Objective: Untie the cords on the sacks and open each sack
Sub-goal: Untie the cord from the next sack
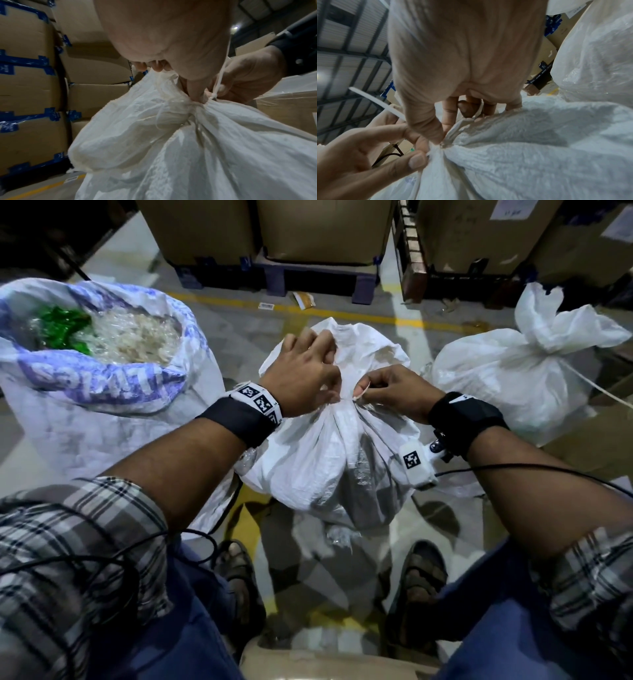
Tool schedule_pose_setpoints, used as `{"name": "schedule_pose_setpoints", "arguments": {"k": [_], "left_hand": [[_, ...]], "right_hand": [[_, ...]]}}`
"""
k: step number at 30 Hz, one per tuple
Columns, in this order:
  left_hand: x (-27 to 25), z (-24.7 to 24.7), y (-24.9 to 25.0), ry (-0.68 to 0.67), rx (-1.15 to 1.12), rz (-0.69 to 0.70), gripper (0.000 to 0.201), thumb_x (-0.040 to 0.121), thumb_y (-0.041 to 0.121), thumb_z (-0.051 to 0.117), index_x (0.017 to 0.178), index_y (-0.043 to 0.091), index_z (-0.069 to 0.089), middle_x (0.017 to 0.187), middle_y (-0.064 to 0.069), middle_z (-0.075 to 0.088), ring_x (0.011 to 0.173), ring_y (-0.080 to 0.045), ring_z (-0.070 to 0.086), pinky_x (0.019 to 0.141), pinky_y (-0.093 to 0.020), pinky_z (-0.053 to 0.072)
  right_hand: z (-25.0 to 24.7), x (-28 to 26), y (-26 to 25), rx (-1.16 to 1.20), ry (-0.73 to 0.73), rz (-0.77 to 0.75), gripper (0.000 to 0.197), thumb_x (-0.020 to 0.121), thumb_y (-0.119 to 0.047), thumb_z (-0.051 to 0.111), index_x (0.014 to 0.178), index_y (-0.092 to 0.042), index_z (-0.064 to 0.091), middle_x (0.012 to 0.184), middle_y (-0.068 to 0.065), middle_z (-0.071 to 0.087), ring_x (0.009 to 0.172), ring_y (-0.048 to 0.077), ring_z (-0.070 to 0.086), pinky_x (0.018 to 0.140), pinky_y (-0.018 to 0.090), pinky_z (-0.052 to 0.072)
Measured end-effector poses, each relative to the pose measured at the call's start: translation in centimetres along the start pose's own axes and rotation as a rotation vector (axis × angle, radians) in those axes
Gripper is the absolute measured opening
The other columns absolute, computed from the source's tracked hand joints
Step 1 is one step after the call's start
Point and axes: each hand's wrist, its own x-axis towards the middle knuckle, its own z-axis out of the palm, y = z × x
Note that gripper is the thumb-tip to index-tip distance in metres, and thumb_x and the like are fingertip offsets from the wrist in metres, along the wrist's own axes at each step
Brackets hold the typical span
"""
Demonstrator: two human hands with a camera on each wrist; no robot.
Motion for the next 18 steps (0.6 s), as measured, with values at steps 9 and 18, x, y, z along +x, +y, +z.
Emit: {"name": "schedule_pose_setpoints", "arguments": {"k": [9, 18], "left_hand": [[-1.1, -0.9, -2.4, 0.020, -0.072, -0.044, 0.032, 0.080, 0.061, 0.066, 0.099, 0.036, 0.068, 0.105, -0.001, 0.039, 0.104, -0.029, 0.043, 0.086, -0.042, 0.031], [0.0, -0.2, 1.5, 0.016, -0.004, 0.015, 0.028, 0.082, 0.056, 0.068, 0.100, 0.036, 0.074, 0.113, -0.001, 0.053, 0.112, -0.030, 0.048, 0.092, -0.043, 0.034]], "right_hand": [[-0.2, 0.4, 0.5, -0.009, 0.035, 0.017, 0.011, 0.083, -0.009, 0.071, 0.091, -0.001, 0.072, 0.083, 0.019, 0.061, 0.077, 0.025, 0.047, 0.071, 0.038, 0.035], [0.1, 0.3, 0.5, 0.048, 0.016, -0.015, 0.014, 0.088, -0.001, 0.067, 0.096, 0.010, 0.068, 0.082, 0.020, 0.055, 0.079, 0.028, 0.039, 0.060, 0.031, 0.027]]}}
